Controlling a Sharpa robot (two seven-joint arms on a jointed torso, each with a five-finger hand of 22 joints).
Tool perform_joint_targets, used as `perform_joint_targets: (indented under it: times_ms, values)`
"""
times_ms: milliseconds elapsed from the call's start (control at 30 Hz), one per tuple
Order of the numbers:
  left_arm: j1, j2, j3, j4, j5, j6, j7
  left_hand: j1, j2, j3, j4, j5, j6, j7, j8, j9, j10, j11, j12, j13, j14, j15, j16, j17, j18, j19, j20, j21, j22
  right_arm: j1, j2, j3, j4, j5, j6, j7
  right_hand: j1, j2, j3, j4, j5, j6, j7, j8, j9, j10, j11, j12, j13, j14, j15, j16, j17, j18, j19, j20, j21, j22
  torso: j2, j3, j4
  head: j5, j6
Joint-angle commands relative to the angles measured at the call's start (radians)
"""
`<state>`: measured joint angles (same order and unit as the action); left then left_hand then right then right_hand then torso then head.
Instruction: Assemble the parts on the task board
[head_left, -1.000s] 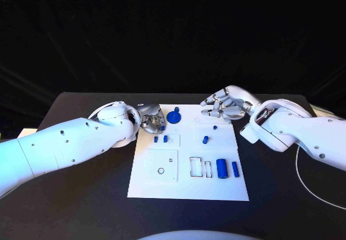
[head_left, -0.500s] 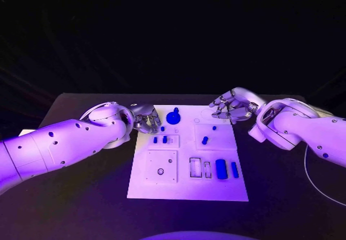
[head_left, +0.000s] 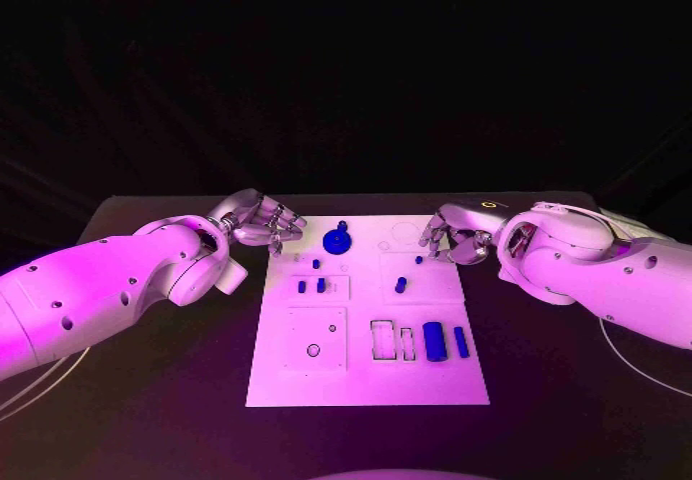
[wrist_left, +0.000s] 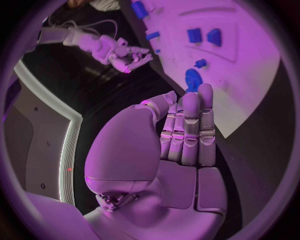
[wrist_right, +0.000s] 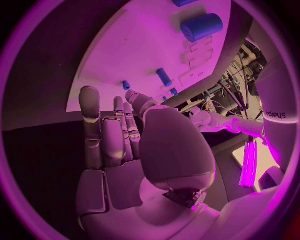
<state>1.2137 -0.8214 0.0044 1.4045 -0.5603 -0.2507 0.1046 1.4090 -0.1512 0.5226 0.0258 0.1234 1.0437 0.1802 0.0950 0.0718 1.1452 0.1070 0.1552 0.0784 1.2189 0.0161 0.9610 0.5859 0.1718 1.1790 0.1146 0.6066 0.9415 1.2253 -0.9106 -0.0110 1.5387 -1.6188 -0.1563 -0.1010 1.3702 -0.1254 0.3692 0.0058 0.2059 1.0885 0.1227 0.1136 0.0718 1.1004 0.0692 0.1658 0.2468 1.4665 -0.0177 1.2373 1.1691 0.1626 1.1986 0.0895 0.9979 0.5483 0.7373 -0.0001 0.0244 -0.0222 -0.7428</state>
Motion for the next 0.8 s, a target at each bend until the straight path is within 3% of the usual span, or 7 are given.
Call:
perform_joint_targets:
  times_ms: [33,233,800]
  values:
    - [-0.001,-0.01,-0.001,0.019,0.494,-0.041,0.18,-0.009,0.009,-0.013,0.002,0.0,0.005,-0.001,0.007,-0.002,-0.006,-0.002,0.009,0.002,-0.009,0.002,-0.004,-0.005,0.01,-0.01,0.002,-0.01,-0.004,-0.009,0.009,0.0,0.001,-0.182,0.036,-0.059,-0.003,-0.007,0.01,0.0,-0.007,0.009,0.002,-0.007,-0.001,0.007,-0.003,-0.009,-0.017,0.032,0.003,-0.007,-0.003,0.008,0.006,-0.001,0.003,0.001,0.002,-0.0004,0.0005,-0.005,0.004]
    - [-0.004,-0.022,-0.003,0.041,0.597,-0.029,0.221,-0.015,0.011,-0.023,0.003,0.001,0.005,-0.003,0.009,-0.002,-0.007,-0.003,0.017,0.004,-0.011,0.002,-0.005,-0.01,0.011,-0.011,0.003,-0.015,-0.008,-0.017,0.028,-0.001,-0.004,-0.209,0.033,-0.064,-0.006,-0.007,0.019,0.001,-0.011,0.011,0.002,-0.011,-0.001,0.007,-0.004,-0.016,-0.034,0.033,0.002,-0.01,-0.006,0.008,0.008,-0.002,0.004,0.002,0.002,-0.0004,0.0002,-0.003,0.004]
    - [-0.005,-0.029,-0.004,0.055,0.635,-0.019,0.227,-0.02,0.011,-0.035,0.001,0.002,0.002,-0.001,0.011,-0.002,-0.013,-0.002,0.025,0.005,-0.015,0.002,-0.007,-0.017,0.011,-0.012,0.003,-0.024,-0.014,-0.028,0.07,-0.002,-0.028,-0.192,0.054,-0.054,-0.008,0.002,0.04,0.002,-0.016,0.019,0.003,-0.016,-0.001,0.021,-0.003,-0.024,-0.064,0.037,0.001,0.0,0.005,0.004,0.019,-0.005,0.016,0.022,0.002,0.0017,0.0005,0.0,-0.001]
